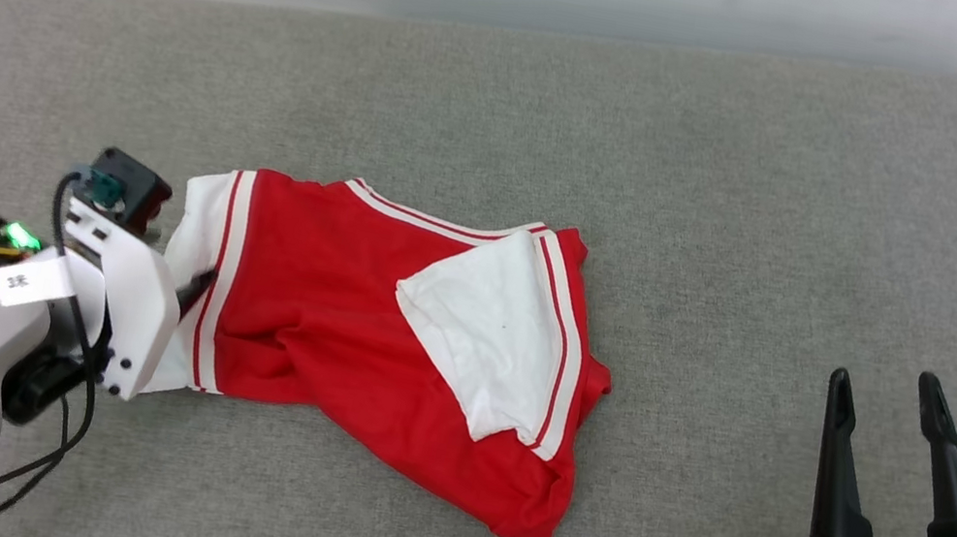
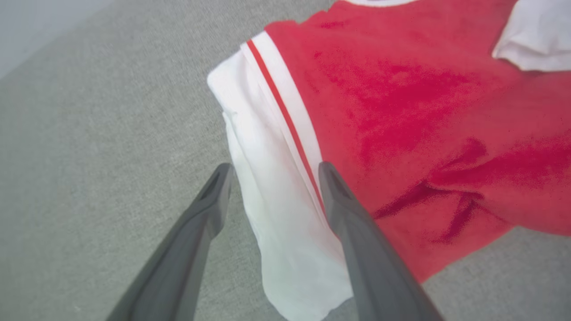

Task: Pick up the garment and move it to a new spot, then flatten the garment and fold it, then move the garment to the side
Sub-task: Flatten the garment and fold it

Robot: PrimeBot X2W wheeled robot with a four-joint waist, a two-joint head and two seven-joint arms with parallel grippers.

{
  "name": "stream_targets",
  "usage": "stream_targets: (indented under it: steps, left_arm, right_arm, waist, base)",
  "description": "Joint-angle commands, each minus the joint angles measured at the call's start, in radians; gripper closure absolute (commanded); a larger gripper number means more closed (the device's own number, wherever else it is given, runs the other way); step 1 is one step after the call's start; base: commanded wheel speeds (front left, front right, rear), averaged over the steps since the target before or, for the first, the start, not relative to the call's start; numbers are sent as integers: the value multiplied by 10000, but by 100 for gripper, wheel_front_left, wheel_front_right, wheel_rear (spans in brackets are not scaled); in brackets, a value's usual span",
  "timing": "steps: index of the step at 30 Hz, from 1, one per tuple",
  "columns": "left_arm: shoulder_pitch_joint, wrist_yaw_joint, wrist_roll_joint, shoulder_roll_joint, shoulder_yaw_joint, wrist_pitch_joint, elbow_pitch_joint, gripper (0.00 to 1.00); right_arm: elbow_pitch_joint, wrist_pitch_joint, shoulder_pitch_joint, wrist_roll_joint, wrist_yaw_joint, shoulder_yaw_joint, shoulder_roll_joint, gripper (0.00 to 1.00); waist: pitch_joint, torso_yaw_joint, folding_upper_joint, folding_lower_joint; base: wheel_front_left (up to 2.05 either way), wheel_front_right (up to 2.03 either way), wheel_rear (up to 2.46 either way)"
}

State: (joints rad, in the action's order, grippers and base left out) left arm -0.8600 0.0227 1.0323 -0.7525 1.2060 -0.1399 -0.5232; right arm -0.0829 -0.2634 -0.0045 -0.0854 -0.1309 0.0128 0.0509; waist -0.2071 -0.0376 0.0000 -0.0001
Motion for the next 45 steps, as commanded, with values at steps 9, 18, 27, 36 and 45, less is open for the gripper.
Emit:
stream_targets:
  steps: [9,18,27,36,45]
  left_arm:
    - [-925,653,-714,-142,-617,1497,1347,0]
    - [-2475,-237,-5,224,-236,-1588,2956,0]
    - [-3238,-1096,378,871,409,-4314,3330,0]
    - [-2481,-1484,-40,1648,715,-5848,2870,0]
    - [-1174,-1524,-613,2004,874,-6669,2506,32]
  right_arm:
    - [-54,-20,287,62,3,-1,-13,0]
    - [-112,-20,112,65,3,-83,-15,0]
    - [-134,-20,-212,-31,3,-93,-13,0]
    - [-180,-20,-586,-177,5,-119,-13,0]
    - [-121,-20,-776,-238,5,-126,-13,0]
  waist:
    - [462,229,0,1]
    - [209,28,0,1]
    - [-295,-352,0,1]
    - [-1054,-732,0,1]
    - [-1423,-899,0,1]
  base:
    - [0,0,0]
    - [0,0,0]
    - [0,0,0]
    - [0,0,0]
    - [0,0,0]
